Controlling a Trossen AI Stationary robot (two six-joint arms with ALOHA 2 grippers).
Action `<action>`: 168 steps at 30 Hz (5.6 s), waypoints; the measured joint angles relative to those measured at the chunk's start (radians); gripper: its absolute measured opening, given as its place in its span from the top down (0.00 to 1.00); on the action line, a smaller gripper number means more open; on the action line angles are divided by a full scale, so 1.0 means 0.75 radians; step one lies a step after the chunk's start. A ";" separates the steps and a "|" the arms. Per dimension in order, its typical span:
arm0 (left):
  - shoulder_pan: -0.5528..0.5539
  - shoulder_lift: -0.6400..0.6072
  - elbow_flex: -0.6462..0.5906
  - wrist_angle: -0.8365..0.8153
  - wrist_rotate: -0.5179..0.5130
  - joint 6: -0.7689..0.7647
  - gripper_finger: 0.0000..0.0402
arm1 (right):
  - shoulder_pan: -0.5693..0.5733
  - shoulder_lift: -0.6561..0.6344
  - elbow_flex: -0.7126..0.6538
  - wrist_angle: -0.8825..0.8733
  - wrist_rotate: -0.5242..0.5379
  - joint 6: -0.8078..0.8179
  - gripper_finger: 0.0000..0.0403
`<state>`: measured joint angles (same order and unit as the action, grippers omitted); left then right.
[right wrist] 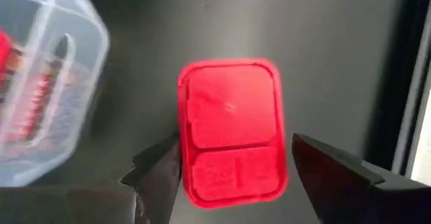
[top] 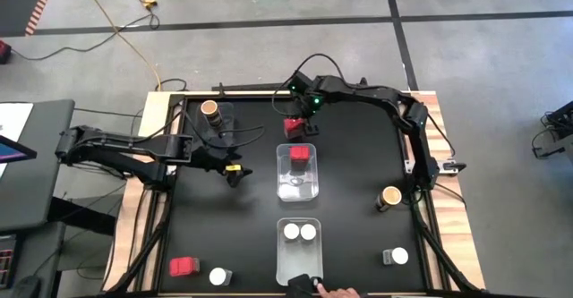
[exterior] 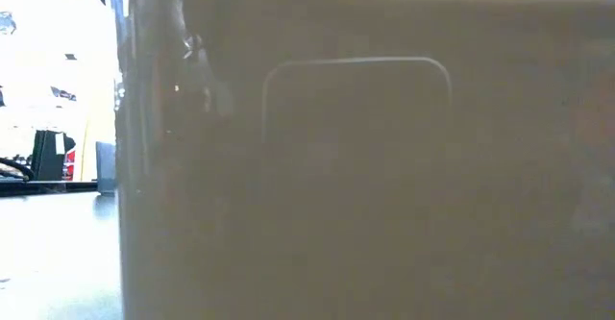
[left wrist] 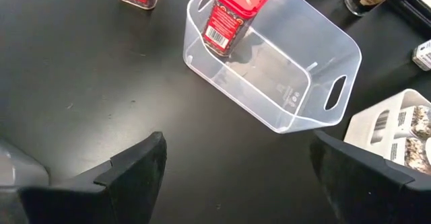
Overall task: Sort spices by type
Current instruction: Put the red seasoning can into the transparent bin
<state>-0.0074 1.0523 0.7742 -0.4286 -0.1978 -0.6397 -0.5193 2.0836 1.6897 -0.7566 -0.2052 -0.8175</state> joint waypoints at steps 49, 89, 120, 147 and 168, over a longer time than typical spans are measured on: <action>0.001 0.001 0.000 -0.011 0.001 -0.001 0.13 | 0.038 0.015 -0.009 0.083 0.069 0.092 0.40; 0.001 0.001 0.000 -0.012 0.077 0.466 0.13 | 0.500 -0.486 0.212 -0.495 0.283 0.983 0.40; 0.001 0.001 0.000 -0.080 0.124 0.524 0.13 | 0.693 -0.481 -0.579 0.246 0.454 1.012 0.40; 0.001 0.001 0.000 -0.079 0.113 0.524 0.13 | 0.704 -0.350 -0.480 0.137 0.484 1.044 0.40; 0.001 0.001 0.000 -0.080 0.113 0.524 0.13 | 0.713 -0.351 -0.480 0.189 0.489 0.988 0.40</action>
<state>-0.0071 1.0527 0.7742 -0.4885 -0.1127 -0.2466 0.0151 1.8206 1.3300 -0.6147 0.1616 -0.0765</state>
